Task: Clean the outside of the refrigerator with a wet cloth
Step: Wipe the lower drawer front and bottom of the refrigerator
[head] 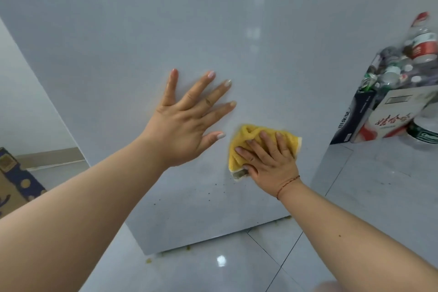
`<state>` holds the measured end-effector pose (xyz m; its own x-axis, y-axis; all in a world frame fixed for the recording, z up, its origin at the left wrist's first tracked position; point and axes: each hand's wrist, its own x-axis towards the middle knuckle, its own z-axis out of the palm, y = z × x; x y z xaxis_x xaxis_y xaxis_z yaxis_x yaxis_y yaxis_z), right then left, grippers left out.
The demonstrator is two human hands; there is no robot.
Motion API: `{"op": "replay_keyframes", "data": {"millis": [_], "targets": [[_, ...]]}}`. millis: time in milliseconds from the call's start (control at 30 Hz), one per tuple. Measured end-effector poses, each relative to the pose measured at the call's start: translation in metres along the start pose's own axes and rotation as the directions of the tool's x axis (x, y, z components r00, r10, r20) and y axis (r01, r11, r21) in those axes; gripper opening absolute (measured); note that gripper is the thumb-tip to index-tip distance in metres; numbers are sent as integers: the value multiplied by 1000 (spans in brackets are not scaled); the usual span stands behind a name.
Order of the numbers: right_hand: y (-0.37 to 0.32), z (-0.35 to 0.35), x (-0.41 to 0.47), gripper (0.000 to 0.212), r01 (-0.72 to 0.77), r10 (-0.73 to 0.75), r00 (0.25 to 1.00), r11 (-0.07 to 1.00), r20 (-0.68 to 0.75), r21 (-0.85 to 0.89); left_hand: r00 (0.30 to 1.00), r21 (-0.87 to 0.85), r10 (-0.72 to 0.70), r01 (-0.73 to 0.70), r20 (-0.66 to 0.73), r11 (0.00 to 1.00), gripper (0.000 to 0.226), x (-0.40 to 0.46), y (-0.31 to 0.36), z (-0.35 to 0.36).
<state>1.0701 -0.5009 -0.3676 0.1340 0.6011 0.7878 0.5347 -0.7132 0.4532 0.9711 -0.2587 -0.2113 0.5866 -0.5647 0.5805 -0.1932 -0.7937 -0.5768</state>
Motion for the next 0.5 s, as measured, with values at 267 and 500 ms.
{"op": "replay_keyframes", "data": {"millis": [267, 500], "targets": [[20, -3, -19, 61, -707, 683, 706, 698, 187, 119, 990, 30, 30, -26, -137, 999, 55, 0, 0, 9], [44, 2, -4, 72, -882, 922, -112, -264, 370, 390, 988, 35, 40, -35, -146, 999, 56, 3, 1, 11]]}}
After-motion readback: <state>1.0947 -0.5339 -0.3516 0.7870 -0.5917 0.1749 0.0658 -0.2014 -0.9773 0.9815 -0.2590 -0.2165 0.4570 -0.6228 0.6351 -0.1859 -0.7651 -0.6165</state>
